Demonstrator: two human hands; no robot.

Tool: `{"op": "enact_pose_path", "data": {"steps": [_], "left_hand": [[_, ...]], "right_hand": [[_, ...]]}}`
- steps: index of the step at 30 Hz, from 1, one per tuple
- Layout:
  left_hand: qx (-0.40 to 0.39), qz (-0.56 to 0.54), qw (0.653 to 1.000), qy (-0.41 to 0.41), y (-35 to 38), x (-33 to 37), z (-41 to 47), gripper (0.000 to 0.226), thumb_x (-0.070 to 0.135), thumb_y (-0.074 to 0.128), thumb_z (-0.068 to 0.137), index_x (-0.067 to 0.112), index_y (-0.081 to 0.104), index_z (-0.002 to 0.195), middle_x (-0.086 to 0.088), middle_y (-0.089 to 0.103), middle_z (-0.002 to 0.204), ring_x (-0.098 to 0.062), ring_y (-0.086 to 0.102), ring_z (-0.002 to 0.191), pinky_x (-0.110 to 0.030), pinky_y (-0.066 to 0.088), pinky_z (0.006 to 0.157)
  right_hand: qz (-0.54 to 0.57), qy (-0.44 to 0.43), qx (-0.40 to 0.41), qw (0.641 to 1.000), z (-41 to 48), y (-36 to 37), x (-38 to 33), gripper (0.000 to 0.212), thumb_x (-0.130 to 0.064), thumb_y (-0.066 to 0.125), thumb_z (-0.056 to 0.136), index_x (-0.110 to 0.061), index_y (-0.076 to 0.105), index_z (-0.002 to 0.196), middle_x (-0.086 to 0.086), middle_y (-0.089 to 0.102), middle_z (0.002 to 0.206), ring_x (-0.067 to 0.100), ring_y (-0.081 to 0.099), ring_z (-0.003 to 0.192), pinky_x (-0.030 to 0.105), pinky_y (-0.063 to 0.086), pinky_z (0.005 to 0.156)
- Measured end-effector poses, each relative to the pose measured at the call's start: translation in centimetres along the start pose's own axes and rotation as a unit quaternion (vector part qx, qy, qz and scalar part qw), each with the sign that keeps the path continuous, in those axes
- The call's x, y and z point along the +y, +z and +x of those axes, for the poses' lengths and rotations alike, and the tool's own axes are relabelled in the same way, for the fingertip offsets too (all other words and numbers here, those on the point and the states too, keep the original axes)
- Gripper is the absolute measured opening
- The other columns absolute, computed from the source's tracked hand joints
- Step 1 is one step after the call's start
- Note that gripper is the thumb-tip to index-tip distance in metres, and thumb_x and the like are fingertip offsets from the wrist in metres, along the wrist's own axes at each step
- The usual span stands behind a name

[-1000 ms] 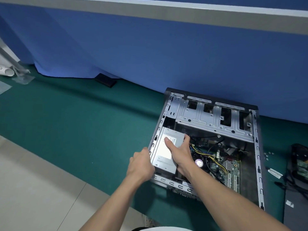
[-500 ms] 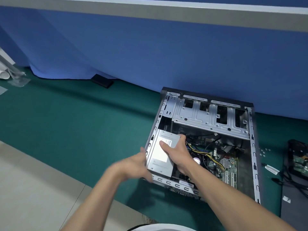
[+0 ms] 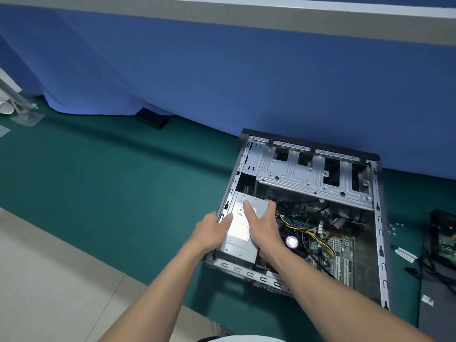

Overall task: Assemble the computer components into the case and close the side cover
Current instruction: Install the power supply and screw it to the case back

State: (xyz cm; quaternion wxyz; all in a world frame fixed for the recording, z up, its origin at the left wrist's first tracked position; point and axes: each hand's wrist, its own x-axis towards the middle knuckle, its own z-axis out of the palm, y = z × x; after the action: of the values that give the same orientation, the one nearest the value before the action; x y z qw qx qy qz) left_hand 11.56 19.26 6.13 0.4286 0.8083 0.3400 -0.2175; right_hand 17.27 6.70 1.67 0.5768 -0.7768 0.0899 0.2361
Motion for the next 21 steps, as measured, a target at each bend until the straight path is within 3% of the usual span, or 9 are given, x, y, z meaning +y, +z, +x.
{"op": "enact_pose_path", "data": {"steps": [4, 10, 12, 14, 16, 17, 19, 21], "left_hand": [[0.011, 0.006, 1.0, 0.004, -0.5, 0.3, 0.6, 0.048, 0.052, 0.046, 0.095, 0.01, 0.062, 0.112, -0.006, 0.068, 0.11, -0.026, 0.063, 0.101, -0.042, 0.05, 0.094], [0.01, -0.05, 0.999, 0.013, -0.7, 0.1, 0.8, 0.025, 0.036, 0.058, 0.095, 0.016, 0.07, 0.103, 0.0, 0.074, 0.096, -0.023, 0.069, 0.093, -0.041, 0.052, 0.093], [0.003, -0.078, 0.997, 0.009, -0.8, 0.2, 0.9, 0.023, 0.032, 0.06, 0.095, 0.015, 0.07, 0.107, -0.002, 0.074, 0.099, -0.025, 0.069, 0.096, -0.042, 0.052, 0.094], [0.002, -0.086, 0.996, 0.008, -0.8, 0.1, 0.9, 0.024, 0.033, 0.061, 0.094, 0.015, 0.069, 0.109, -0.003, 0.074, 0.1, -0.026, 0.069, 0.096, -0.042, 0.051, 0.095], [0.005, -0.094, 0.995, 0.01, -0.8, 0.0, 0.8, 0.025, 0.034, 0.061, 0.094, 0.016, 0.07, 0.108, -0.002, 0.074, 0.099, -0.027, 0.069, 0.095, -0.043, 0.052, 0.093], [0.006, -0.099, 0.995, 0.011, -0.7, -0.1, 0.9, 0.024, 0.034, 0.062, 0.093, 0.017, 0.07, 0.107, -0.002, 0.074, 0.097, -0.027, 0.069, 0.094, -0.043, 0.052, 0.093], [0.006, -0.102, 0.995, 0.012, -0.7, -0.1, 1.0, 0.021, 0.034, 0.062, 0.093, 0.018, 0.071, 0.102, -0.001, 0.075, 0.095, -0.026, 0.07, 0.093, -0.042, 0.053, 0.092], [0.006, -0.1, 0.995, 0.015, -0.7, 0.0, 0.7, 0.016, 0.036, 0.06, 0.094, 0.022, 0.07, 0.095, 0.001, 0.075, 0.094, -0.024, 0.07, 0.092, -0.042, 0.053, 0.091]], "right_hand": [[-0.025, -0.022, -0.001, 0.999, 0.8, -0.5, -1.1, 0.046, -0.056, 0.054, 0.089, -0.026, 0.029, 0.114, -0.01, 0.055, 0.097, 0.014, 0.055, 0.089, 0.03, 0.042, 0.071], [-0.072, -0.014, -0.026, 0.997, 0.3, -0.7, -1.0, 0.061, -0.057, 0.05, 0.09, -0.02, 0.022, 0.131, 0.009, 0.053, 0.125, 0.028, 0.052, 0.111, 0.044, 0.044, 0.096], [-0.141, -0.04, -0.053, 0.988, 0.2, -1.7, -1.5, 0.075, -0.058, 0.053, 0.088, -0.015, 0.017, 0.138, 0.015, 0.042, 0.14, 0.03, 0.044, 0.125, 0.045, 0.04, 0.103], [-0.277, -0.134, -0.094, 0.947, 0.0, -3.0, -1.9, 0.107, -0.065, 0.063, 0.077, -0.02, -0.001, 0.149, 0.014, 0.005, 0.159, 0.03, 0.01, 0.145, 0.049, 0.023, 0.115], [-0.435, -0.217, -0.18, 0.855, -0.5, -4.0, -2.3, 0.132, -0.081, 0.064, 0.058, -0.03, -0.019, 0.149, 0.007, -0.026, 0.156, 0.024, -0.025, 0.143, 0.053, 0.008, 0.114], [-0.498, -0.235, -0.221, 0.805, -0.7, -4.3, -2.5, 0.138, -0.084, 0.063, 0.053, -0.032, -0.023, 0.147, 0.008, -0.034, 0.153, 0.025, -0.033, 0.139, 0.055, 0.003, 0.113], [-0.564, -0.24, -0.263, 0.746, -0.8, -4.4, -3.1, 0.14, -0.078, 0.068, 0.053, -0.03, -0.026, 0.145, 0.016, -0.035, 0.15, 0.033, -0.035, 0.137, 0.059, 0.002, 0.113], [-0.584, -0.25, -0.256, 0.729, -0.9, -4.1, -3.9, 0.138, -0.068, 0.073, 0.055, -0.026, -0.02, 0.148, 0.024, -0.022, 0.153, 0.044, -0.019, 0.139, 0.059, 0.013, 0.112]]}}
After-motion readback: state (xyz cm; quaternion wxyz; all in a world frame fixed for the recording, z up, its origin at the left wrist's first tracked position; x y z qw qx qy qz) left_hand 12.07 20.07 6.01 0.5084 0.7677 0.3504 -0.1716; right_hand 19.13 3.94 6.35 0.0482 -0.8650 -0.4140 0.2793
